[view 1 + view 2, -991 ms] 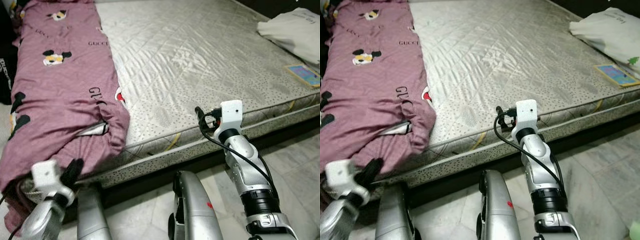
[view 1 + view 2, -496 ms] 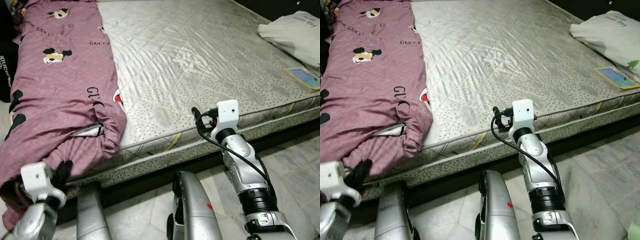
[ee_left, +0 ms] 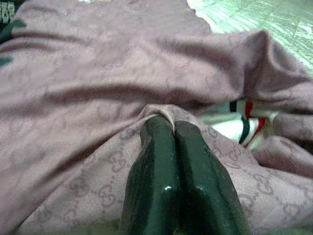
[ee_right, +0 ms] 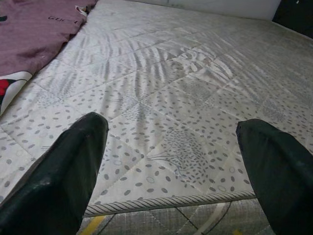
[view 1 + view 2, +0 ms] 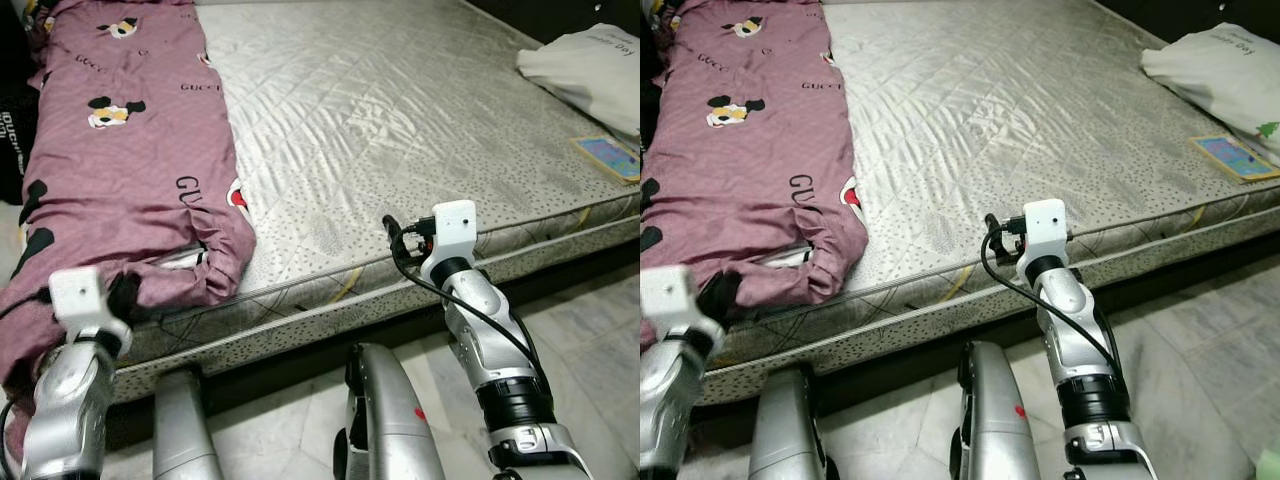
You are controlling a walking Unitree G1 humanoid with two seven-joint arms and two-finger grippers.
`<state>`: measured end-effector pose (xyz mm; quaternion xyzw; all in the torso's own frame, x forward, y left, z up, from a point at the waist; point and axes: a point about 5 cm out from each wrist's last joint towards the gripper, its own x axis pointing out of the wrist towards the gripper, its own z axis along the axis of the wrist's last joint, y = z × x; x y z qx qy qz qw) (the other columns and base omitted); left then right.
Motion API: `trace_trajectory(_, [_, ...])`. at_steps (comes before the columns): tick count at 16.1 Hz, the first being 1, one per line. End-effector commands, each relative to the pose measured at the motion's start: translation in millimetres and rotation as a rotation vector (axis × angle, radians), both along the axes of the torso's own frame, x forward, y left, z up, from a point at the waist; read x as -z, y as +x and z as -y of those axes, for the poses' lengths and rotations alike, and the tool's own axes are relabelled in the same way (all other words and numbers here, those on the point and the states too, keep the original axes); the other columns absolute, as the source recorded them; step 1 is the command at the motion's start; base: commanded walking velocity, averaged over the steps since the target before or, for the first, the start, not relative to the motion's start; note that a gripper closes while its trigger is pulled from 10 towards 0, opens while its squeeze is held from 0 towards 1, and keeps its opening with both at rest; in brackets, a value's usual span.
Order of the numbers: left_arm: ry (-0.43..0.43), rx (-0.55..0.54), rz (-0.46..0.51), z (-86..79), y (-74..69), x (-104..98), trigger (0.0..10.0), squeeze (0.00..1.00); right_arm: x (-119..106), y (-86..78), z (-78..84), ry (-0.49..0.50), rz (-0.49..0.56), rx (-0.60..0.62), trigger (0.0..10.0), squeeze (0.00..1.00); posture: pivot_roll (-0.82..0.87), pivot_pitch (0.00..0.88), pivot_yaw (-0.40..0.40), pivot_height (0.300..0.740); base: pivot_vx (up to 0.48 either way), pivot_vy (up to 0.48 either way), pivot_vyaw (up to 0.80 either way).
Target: Clean up the room
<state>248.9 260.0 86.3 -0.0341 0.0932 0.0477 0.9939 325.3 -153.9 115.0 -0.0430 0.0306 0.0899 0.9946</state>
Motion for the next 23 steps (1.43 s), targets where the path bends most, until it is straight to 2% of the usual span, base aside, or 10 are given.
trace_trajectory(1, [0.007,0.028,-0.041,2.9,0.6,5,10.0,0.00,-5,0.9,3.1,0.000,0.020,0.009,10.0,0.00,-0.11,0.000,-0.080,0.504,0.000,0.000,0.00])
trace_trajectory(2, [0.000,0.040,-0.059,5.1,0.0,8,10.0,0.00,-5,1.0,3.9,-0.001,0.020,0.011,10.0,0.00,-0.11,0.000,-0.076,0.504,0.000,0.000,0.00])
trace_trajectory(3, [-0.003,0.075,-0.147,11.2,-7.6,20,10.0,1.00,-5,1.7,4.6,-0.002,0.021,0.015,10.0,0.00,-0.11,0.000,-0.077,0.504,0.000,0.000,0.00])
trace_trajectory(6, [-0.004,0.072,-0.169,10.6,-12.7,24,10.0,1.00,-5,1.7,3.8,0.000,0.022,0.014,10.0,0.00,-0.11,0.000,-0.076,0.504,0.000,0.000,0.00])
trace_trajectory(12, [0.168,0.185,-0.187,14.1,-30.3,8,10.0,1.00,-5,0.9,5.3,-0.004,0.020,0.015,10.0,0.00,-0.11,0.000,-0.073,0.504,0.000,0.000,0.00])
trace_trajectory(15, [0.240,0.118,-0.050,12.1,-38.6,-2,10.0,1.00,-3,0.2,6.8,-0.003,0.015,0.022,10.0,0.00,-0.10,0.000,-0.070,0.504,0.000,0.000,0.00])
trace_trajectory(16, [0.258,0.058,-0.016,9.1,-36.4,-6,10.0,1.00,-1,-0.6,4.4,-0.001,0.011,0.017,10.0,0.00,-0.10,0.000,-0.070,0.504,0.000,0.000,0.00])
trace_trajectory(17, [0.201,-0.022,-0.005,5.3,-27.9,-9,10.0,1.00,-1,-1.0,0.5,0.003,0.011,0.007,10.0,0.00,-0.10,0.000,-0.070,0.504,0.000,0.000,0.00])
trace_trajectory(19, [0.155,-0.062,-0.018,0.6,-14.3,-9,10.0,1.00,-2,-1.5,0.7,0.003,0.013,0.006,10.0,0.00,-0.10,0.000,-0.082,0.504,0.000,0.000,0.00])
trace_trajectory(23, [0.101,-0.038,-0.047,-1.5,27.7,-6,10.0,1.00,-3,-6.9,9.9,-0.011,0.012,0.027,10.0,0.00,-0.15,0.010,-0.071,0.504,0.000,0.000,0.00])
